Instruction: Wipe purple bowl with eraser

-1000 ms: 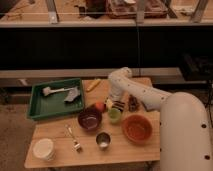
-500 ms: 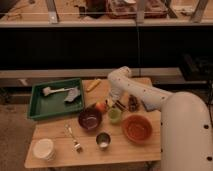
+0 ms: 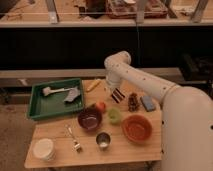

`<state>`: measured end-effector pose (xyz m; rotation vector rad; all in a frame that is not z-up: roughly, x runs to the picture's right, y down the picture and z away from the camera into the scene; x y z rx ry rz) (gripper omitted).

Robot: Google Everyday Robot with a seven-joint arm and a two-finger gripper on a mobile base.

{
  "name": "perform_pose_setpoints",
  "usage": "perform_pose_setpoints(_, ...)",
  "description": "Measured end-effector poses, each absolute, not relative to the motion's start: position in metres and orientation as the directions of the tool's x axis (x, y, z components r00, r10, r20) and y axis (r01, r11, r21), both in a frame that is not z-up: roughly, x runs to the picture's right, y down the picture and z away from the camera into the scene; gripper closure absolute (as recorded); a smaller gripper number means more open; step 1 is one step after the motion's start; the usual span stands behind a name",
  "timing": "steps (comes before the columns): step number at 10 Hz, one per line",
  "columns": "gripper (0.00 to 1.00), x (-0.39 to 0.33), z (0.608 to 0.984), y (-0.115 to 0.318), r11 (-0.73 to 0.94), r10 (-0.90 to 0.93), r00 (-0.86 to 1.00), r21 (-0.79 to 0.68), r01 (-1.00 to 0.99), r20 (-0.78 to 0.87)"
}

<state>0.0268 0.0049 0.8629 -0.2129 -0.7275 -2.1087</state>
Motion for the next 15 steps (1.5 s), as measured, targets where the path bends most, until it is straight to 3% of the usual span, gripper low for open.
perform_pose_setpoints(4,0.95,-0.069,0.827,0.010,-0.396,-0.627,-0.661,0.561,0.727,0.413)
perform_pose_setpoints(10,0.95,-0.072,0.823,0.014,-0.392,-0.627,-0.660,0.565,0.726,0.413)
perform_pose_setpoints(15,0.95,-0.096,0.758,0.072,-0.396,-0.637,-0.664,0.573,0.718,0.392)
